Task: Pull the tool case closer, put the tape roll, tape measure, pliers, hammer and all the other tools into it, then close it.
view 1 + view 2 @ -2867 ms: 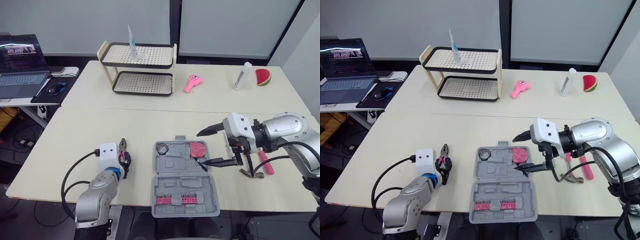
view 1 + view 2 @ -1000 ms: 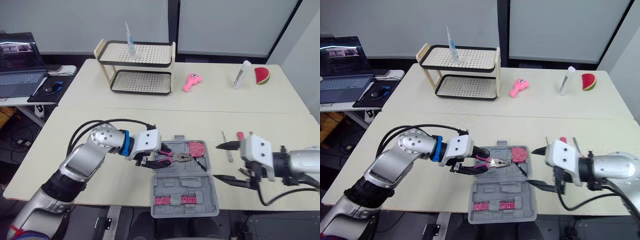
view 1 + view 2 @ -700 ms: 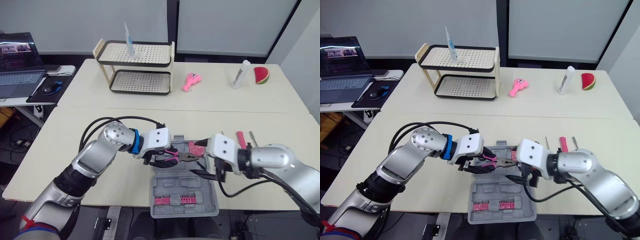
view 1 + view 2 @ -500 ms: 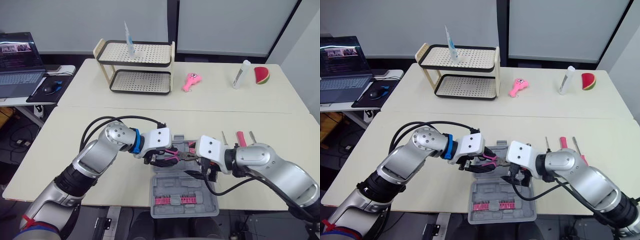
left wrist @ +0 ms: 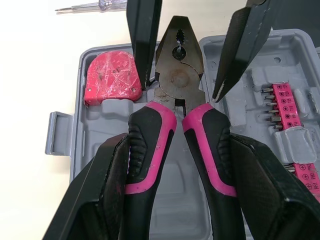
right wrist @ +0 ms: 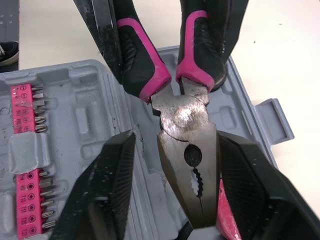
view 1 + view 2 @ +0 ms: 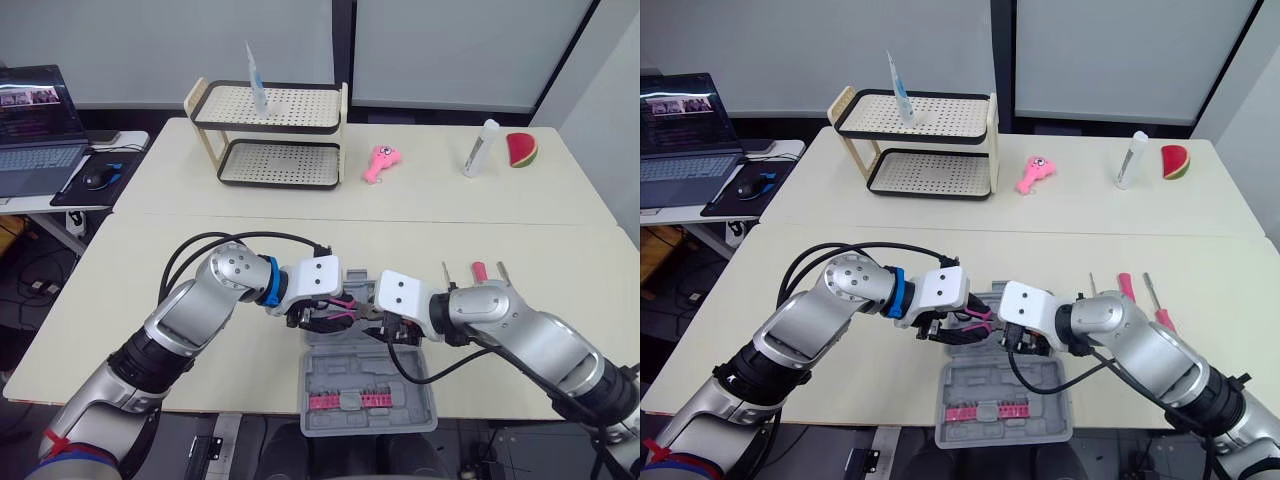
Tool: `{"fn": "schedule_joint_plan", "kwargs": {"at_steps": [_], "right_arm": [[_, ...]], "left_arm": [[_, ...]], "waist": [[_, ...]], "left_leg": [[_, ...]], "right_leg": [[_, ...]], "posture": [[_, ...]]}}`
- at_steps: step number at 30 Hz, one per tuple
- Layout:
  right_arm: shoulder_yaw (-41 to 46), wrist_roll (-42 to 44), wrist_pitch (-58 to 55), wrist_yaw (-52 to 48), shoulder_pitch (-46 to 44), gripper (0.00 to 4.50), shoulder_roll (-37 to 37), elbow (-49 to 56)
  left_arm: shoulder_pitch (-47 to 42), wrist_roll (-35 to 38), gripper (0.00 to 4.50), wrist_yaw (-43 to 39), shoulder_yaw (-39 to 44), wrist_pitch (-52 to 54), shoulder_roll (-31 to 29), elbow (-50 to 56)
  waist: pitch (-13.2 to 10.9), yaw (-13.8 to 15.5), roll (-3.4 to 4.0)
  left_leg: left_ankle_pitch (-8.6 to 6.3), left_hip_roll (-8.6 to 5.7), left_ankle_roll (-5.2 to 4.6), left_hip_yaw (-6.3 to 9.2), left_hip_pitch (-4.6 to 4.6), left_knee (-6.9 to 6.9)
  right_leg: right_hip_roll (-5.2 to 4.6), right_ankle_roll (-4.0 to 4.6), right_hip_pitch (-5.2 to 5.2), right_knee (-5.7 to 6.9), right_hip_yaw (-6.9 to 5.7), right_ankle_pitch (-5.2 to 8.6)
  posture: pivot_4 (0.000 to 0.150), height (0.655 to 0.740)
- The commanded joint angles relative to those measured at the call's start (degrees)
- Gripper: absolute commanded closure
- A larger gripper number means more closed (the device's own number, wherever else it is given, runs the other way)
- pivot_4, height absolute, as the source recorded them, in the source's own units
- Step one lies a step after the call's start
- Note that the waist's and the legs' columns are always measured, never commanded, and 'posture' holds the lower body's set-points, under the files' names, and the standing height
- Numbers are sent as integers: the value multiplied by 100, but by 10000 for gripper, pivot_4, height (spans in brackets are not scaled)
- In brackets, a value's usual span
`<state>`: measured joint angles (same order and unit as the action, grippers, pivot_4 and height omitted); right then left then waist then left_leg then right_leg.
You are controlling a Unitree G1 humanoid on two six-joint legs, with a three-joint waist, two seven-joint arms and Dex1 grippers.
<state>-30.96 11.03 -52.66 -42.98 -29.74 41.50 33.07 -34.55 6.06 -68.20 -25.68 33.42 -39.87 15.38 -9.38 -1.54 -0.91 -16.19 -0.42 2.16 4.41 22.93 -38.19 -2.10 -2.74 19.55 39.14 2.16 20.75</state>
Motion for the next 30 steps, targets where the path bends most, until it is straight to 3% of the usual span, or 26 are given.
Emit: {"fn": "schedule_joint_plan", "kwargs": {"at_steps": [1, 5, 14, 15, 19, 30], "right_arm": [[-21, -149, 176, -57, -167, 26443, -86, 26], [-28, -233, 209, -93, -207, 31615, -188, -12], [21, -361, 394, -272, -177, 32031, -127, -33], [36, -384, 442, -305, -178, 32031, -103, -45], [139, -443, 705, -577, -219, 32031, 166, -141], [-82, -982, 1803, -1801, -845, 32032, 830, -1049]], "left_arm": [[-97, -18, 18884, -14, -4, -20, -8, 238], [-55, -44, 18884, -14, -24, -15, -10, 254], [129, 34, 18885, -150, 41, -250, -133, 270], [146, 65, 11677, -169, 88, -324, -153, 248], [327, 302, 822, -317, 540, -592, -446, 114], [1618, 754, 0, -1018, 1797, -1988, -1632, -317]], "waist": [[0, -2, 0], [0, -3, 0], [0, -4, 0], [0, -5, 0], [0, -8, 1], [-2, -32, 4]], "left_leg": [[0, 0, 0, -1, 0, 0], [0, 0, 1, -1, 0, 0], [0, 0, 0, -3, 1, 0], [0, 0, 0, -3, 1, 0], [0, 1, 1, -5, 1, 0], [-1, 7, -1, -21, 3, 1]], "right_leg": [[0, 0, 1, 0, -1, 0], [0, 0, 3, 1, -1, 0], [0, 0, 7, 7, -1, 0], [0, 0, 7, 7, 0, 0], [0, 0, 10, 9, 0, 0], [-7, 0, 46, 45, 9, 0]], "posture": [[1500, 7290], [1500, 7290], [1500, 7290], [1500, 7290], [1500, 7290], [1500, 7290]]}}
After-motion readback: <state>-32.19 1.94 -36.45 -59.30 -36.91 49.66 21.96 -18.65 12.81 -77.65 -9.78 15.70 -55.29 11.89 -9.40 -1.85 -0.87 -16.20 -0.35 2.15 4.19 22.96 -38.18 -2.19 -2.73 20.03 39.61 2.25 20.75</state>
